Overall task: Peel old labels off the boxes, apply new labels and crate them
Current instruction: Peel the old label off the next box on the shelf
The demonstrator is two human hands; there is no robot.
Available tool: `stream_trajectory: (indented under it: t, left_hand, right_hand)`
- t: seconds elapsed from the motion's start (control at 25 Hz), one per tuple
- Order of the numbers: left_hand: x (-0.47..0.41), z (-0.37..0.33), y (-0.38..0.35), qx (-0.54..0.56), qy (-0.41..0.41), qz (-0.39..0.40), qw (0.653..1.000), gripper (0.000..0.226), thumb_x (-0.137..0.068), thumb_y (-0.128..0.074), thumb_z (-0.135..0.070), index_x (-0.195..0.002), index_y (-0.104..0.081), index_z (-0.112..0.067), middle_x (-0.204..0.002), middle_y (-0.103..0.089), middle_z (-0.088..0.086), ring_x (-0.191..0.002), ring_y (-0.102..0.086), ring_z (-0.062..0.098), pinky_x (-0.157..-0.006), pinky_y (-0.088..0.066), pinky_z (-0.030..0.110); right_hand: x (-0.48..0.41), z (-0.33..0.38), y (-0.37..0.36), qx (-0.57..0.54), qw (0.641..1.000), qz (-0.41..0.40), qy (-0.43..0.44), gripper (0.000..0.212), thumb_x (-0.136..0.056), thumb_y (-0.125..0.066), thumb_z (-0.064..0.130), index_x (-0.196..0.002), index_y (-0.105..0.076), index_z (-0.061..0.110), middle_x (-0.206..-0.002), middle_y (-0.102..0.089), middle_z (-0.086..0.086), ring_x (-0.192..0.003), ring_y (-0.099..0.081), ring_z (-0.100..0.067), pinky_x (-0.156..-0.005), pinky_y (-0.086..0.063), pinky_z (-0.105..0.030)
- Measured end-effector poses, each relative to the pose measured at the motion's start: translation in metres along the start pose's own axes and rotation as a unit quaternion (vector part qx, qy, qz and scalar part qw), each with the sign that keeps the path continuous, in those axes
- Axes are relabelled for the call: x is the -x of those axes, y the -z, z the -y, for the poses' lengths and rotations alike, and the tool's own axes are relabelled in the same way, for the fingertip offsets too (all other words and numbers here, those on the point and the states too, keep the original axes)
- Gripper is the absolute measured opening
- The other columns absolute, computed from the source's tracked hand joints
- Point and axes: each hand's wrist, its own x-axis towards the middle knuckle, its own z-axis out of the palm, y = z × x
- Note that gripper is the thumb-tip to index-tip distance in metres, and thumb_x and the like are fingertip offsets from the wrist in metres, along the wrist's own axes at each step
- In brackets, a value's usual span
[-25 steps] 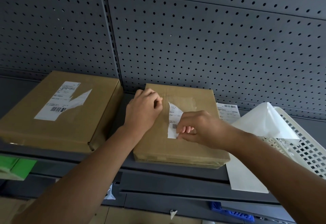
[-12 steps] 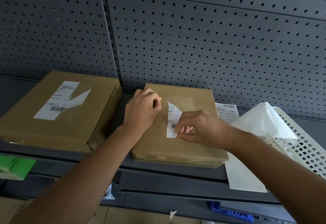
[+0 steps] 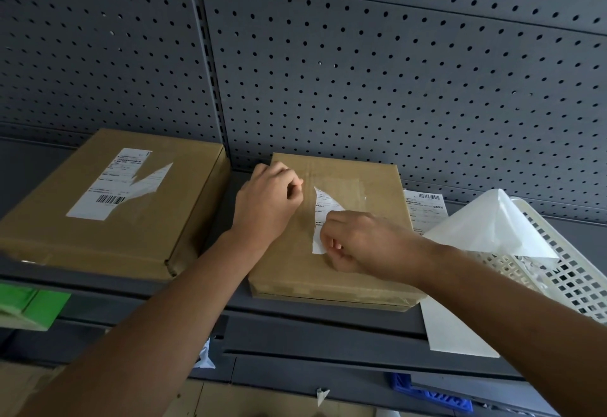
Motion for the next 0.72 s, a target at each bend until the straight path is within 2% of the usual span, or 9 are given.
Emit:
stream_trajectory:
  t: [0.12,0.2,0.32,0.4,0.48,0.56,0.64,0.72]
  left_hand:
    - [0.0,0.0,0.0,-0.001,-0.001,0.0,1.0,0.013,-0.095,-0.059,-0.027,-0.095,-0.07,-0.02,-0.107,-0.064,-0.01,-0.1,-0.053,0.016,-0.065,-0.05,0.036]
    - [0.0,0.001,0.0,0.0,0.002,-0.002,1.0,0.013,-0.095,-0.059,-0.027,-0.096,-0.07,-0.02,-0.107,-0.064,-0.01,-0.1,-0.053,0.016,-0.066,-0.05,0.037]
    - [0.0,0.001,-0.001,-0.004,0.001,-0.002,1.0,0.013,-0.096,-0.059,-0.028,-0.097,-0.07,-0.021,-0.107,-0.064,-0.011,-0.101,-0.053,0.015,-0.065,-0.048,0.035]
    - [0.001,0.001,-0.001,-0.008,0.0,-0.003,1.0,0.014,-0.097,-0.059,-0.029,-0.097,-0.07,-0.021,-0.108,-0.064,-0.011,-0.101,-0.053,0.014,-0.065,-0.045,0.032]
    - [0.001,0.001,-0.001,-0.011,0.0,-0.003,1.0,0.015,-0.097,-0.058,-0.029,-0.097,-0.071,-0.021,-0.109,-0.064,-0.011,-0.101,-0.053,0.014,-0.065,-0.046,0.033]
    - [0.001,0.001,0.0,-0.011,0.001,-0.002,1.0,0.016,-0.097,-0.058,-0.029,-0.098,-0.071,-0.021,-0.109,-0.064,-0.011,-0.101,-0.053,0.015,-0.066,-0.05,0.035]
    - [0.001,0.0,0.0,-0.006,0.002,0.002,1.0,0.016,-0.097,-0.057,-0.029,-0.099,-0.071,-0.021,-0.109,-0.063,-0.011,-0.101,-0.052,0.014,-0.066,-0.05,0.036]
    - [0.001,0.0,0.0,-0.004,0.001,0.003,1.0,0.016,-0.097,-0.057,-0.029,-0.099,-0.071,-0.021,-0.109,-0.063,-0.012,-0.101,-0.052,0.014,-0.065,-0.047,0.034]
  right_hand:
    - [-0.001,-0.001,-0.002,-0.05,0.998,-0.022,-0.026,0.01,-0.085,-0.052,0.022,-0.082,-0.058,0.015,-0.079,-0.054,0.004,-0.065,-0.051,-0.013,-0.06,-0.044,-0.024]
    - [-0.002,0.0,-0.005,-0.067,0.996,-0.04,-0.04,0.002,-0.083,-0.059,0.014,-0.082,-0.058,0.014,-0.078,-0.054,0.003,-0.063,-0.051,-0.013,-0.061,-0.046,-0.025]
    - [-0.002,0.0,-0.006,-0.093,0.992,-0.062,-0.055,0.005,-0.084,-0.064,0.012,-0.084,-0.06,0.014,-0.08,-0.056,0.005,-0.064,-0.053,-0.011,-0.061,-0.049,-0.027]
    - [0.001,-0.003,-0.003,-0.151,0.985,-0.063,-0.061,0.004,-0.089,-0.065,0.014,-0.09,-0.062,0.015,-0.085,-0.055,0.008,-0.069,-0.055,-0.009,-0.065,-0.05,-0.024]
    - [0.005,-0.007,-0.001,-0.182,0.98,-0.051,-0.063,0.013,-0.089,-0.068,0.02,-0.101,-0.063,0.017,-0.091,-0.054,0.012,-0.073,-0.056,-0.007,-0.068,-0.051,-0.022]
    - [0.007,-0.009,-0.005,-0.149,0.986,-0.048,-0.047,0.015,-0.088,-0.07,0.025,-0.102,-0.066,0.02,-0.095,-0.052,0.015,-0.074,-0.056,-0.004,-0.068,-0.053,-0.026]
    - [0.007,-0.008,-0.008,-0.109,0.991,-0.064,-0.033,0.004,-0.091,-0.064,0.024,-0.094,-0.066,0.022,-0.094,-0.055,0.013,-0.073,-0.055,-0.005,-0.066,-0.054,-0.032]
    - [0.008,-0.004,-0.01,-0.086,0.993,-0.07,-0.036,0.007,-0.093,-0.057,0.024,-0.091,-0.062,0.02,-0.092,-0.056,0.01,-0.077,-0.054,-0.009,-0.066,-0.052,-0.034]
